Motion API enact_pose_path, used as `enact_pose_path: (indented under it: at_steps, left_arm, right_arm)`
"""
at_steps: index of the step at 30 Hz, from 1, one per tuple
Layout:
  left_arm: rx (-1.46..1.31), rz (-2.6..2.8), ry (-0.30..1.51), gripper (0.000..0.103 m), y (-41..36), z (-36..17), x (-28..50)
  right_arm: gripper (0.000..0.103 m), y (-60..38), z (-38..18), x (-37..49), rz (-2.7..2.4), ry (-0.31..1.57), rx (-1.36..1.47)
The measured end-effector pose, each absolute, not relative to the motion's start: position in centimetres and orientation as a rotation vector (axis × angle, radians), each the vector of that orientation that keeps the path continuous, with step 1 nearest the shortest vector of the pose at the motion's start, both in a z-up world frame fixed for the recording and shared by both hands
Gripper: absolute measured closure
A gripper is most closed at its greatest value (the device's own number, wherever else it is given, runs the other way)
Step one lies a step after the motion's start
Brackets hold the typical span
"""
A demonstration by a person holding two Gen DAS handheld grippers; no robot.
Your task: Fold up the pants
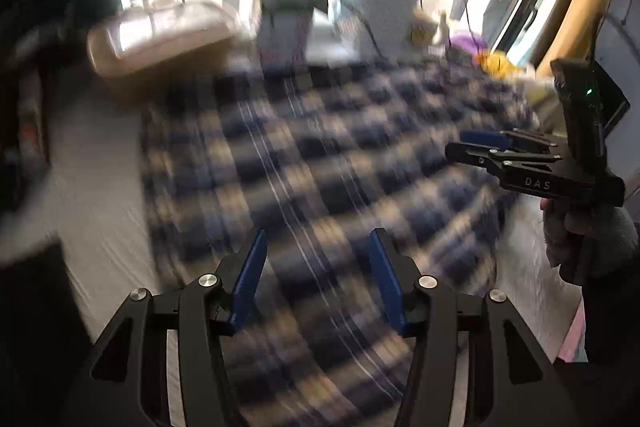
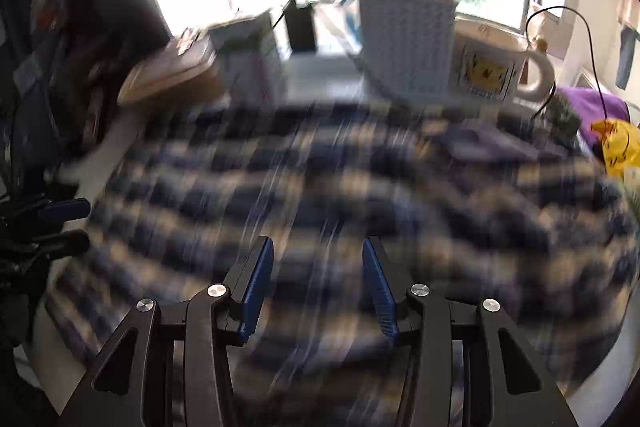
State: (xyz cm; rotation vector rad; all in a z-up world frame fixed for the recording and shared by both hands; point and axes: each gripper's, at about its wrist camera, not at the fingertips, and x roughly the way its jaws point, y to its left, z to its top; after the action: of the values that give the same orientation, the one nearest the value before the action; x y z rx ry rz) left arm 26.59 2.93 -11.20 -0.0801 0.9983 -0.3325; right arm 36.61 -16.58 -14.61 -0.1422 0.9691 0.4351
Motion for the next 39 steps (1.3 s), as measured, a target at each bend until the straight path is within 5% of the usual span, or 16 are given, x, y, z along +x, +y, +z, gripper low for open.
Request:
enact_pose_path:
  at_steps: [6,16,22,30,39]
  left_arm:
    - [0.115,-0.248,0.97,0.047,1.2,-12.8,23.7]
    - [-0.009,-0.18,0.94,0.046,3.2,-11.2,22.6]
    - [-0.003,-0.329,0.847,0.046,-2.3,-9.4,22.0]
    - [0.113,-0.363,0.954,0.045,-7.2,-13.2,22.4]
    - [-0.032,-0.327,0.931,0.044,-2.1,-10.9,21.5]
  right_arm:
    - [0.05,-16.8,-15.9,32.9,0.423,0.935,-0.249]
    - [0.044,-18.6,-15.6,29.0,0.391,0.944,-0.267]
    - [0.041,-19.4,-15.4,27.7,0.394,0.96,-0.263]
    - [0.041,-26.0,-14.1,28.1,0.294,0.927,-0.063]
    - [0.031,-33.4,-13.5,30.7,0.176,0.904,0.115]
